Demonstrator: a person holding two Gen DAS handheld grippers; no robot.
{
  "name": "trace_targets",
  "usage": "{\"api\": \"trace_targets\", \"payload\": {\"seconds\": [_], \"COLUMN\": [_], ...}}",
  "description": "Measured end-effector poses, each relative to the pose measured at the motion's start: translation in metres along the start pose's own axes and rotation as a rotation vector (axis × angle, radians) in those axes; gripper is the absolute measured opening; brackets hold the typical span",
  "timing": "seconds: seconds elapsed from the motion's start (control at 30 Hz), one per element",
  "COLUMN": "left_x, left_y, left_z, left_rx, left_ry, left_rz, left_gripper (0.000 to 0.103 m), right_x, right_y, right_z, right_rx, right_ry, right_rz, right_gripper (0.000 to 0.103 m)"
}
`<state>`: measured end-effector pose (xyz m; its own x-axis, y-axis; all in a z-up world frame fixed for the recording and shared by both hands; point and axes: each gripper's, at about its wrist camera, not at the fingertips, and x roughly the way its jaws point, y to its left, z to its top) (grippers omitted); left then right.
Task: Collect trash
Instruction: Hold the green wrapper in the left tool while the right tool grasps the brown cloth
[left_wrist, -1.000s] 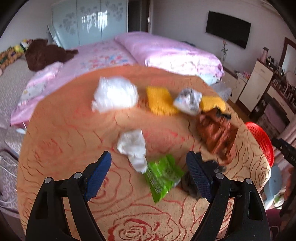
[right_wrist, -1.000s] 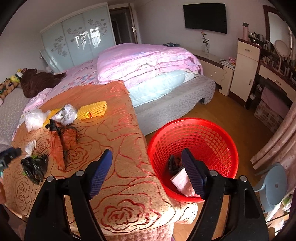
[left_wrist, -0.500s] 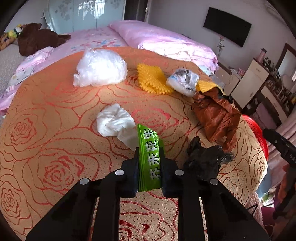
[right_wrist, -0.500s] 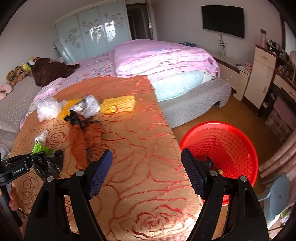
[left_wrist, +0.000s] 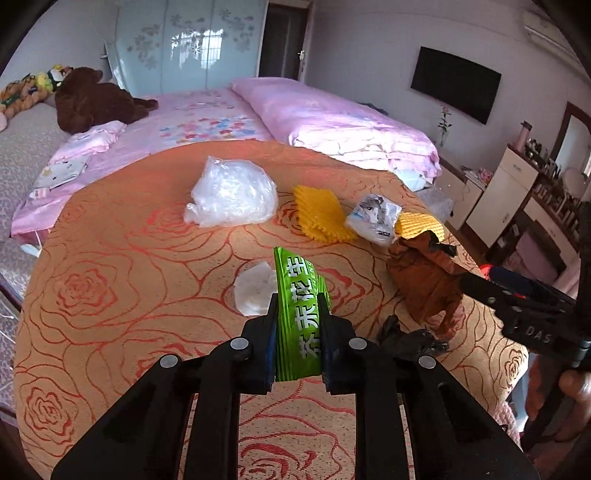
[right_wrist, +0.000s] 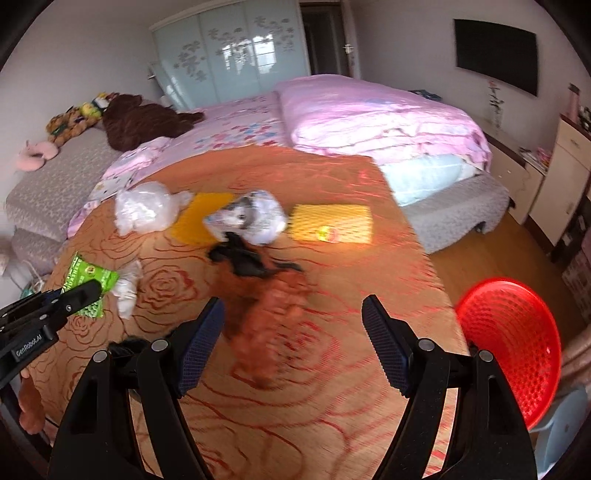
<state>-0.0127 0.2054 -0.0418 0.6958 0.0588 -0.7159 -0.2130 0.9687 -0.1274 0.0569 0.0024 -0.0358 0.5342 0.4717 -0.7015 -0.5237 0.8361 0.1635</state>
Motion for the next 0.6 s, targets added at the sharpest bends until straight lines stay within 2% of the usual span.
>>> {"api": "trace_targets", "payload": {"seconds": [0.3,0.33,0.4,0.6], "left_x": [-0.005,-0.006,-0.007,-0.007], "left_y": [-0.001,-0.001,-0.001,-0.003], "left_z": [0.004,0.004,0.005,0.008], "left_rx": [0.014,0.015,0.015,0.019], "left_ry": [-0.030,-0.035,-0.040,-0.041], "left_rz": [0.005,0.005,0.006,0.005], "left_gripper": [0.017,0.017,0.017,0.017], "right_x": [0.042,0.046,0.049,0.042], "right_y": [0.029,0.031,0.033,0.030], "right_z": [0.011,0.010,0.009,0.007], "right_rx": [-0.069,-0.075,-0.094,-0.109], "right_ry": [0.080,0.090,0.094,0.084], "right_rz": [0.027,0.022,0.000,0.027], "right_gripper": [0.073,0.072,0.059,0.047]}}
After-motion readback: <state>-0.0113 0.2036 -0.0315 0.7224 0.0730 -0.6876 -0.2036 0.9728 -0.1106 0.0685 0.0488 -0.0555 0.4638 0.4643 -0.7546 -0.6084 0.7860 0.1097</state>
